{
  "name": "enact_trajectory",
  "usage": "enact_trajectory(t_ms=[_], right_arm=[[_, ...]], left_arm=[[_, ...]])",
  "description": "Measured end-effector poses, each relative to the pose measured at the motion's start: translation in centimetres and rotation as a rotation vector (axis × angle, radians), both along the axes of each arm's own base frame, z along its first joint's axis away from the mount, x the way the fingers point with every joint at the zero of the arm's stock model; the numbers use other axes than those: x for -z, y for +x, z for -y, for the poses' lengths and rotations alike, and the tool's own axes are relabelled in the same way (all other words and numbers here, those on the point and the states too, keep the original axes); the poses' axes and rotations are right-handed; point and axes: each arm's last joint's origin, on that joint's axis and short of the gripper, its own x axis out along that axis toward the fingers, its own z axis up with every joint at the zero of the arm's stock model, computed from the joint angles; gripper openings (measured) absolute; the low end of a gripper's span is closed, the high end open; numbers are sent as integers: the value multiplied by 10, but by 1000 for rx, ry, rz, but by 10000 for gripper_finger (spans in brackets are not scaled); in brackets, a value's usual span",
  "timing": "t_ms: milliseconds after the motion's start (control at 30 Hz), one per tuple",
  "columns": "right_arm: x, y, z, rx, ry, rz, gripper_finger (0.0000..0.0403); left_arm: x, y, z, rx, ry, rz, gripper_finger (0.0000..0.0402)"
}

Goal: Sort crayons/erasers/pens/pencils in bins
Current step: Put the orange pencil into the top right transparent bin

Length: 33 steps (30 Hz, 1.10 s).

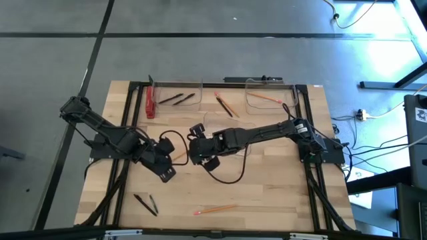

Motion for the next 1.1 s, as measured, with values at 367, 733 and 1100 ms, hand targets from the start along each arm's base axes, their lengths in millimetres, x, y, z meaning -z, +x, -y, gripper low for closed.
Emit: enact_trajectory(t_ms=[367, 733, 1100], right_arm=[[0, -3, 3, 21, -10, -22, 27], [6, -18, 3, 121, 36, -153, 30], [-40, -50, 9, 267, 138, -96, 30]], left_arm=[[-2, 0, -5, -13, 94, 37, 113], [-28, -20, -15, 0, 91, 197, 112], [-46, -43, -24, 16, 123, 306, 112]])
